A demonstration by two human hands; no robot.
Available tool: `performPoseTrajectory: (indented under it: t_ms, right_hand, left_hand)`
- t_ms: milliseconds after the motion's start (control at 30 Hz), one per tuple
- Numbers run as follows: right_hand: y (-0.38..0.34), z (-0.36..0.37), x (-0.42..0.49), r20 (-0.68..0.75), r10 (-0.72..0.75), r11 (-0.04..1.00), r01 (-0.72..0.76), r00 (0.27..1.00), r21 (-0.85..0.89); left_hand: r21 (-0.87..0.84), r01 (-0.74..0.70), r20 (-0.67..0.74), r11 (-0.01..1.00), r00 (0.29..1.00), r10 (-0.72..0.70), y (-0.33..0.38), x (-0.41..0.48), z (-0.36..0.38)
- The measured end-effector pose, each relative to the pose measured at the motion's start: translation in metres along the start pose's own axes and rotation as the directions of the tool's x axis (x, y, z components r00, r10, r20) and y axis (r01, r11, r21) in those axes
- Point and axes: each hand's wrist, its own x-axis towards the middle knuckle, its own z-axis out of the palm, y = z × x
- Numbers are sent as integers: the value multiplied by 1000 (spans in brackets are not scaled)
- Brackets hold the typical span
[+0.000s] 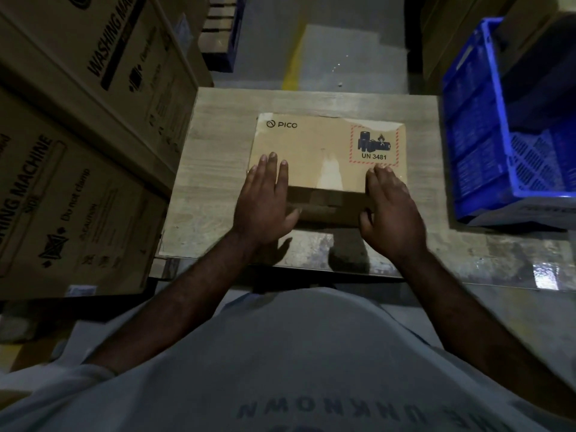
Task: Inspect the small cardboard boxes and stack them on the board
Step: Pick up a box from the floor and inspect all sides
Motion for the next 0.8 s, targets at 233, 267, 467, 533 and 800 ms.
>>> performPoseTrajectory:
  t_ms: [233, 267, 467, 533, 800]
  right_hand:
    - [1, 7, 0, 45, -32, 986, 39, 998, -162]
    - [2, 7, 1, 48, -32, 984, 40, 998, -172]
    - [-3, 5, -3, 52, -12, 984, 21, 999, -176]
    - [-5, 5, -4, 47, -6, 986, 14, 999, -166]
    - [-14, 1, 2, -3, 33, 999, -33, 999, -43]
  left_hand:
    - [-68, 15, 10, 998, 1000, -14, -1, 2, -3]
    - [-74, 19, 13, 997, 1000, -19, 0, 2, -3]
    - [-28, 16, 25, 999, 1000, -16, 2, -1, -2]
    - [6, 15, 38, 1000, 999, -15, 2, -3, 0]
    - [-106, 66, 52, 992, 997, -60, 1, 5, -7]
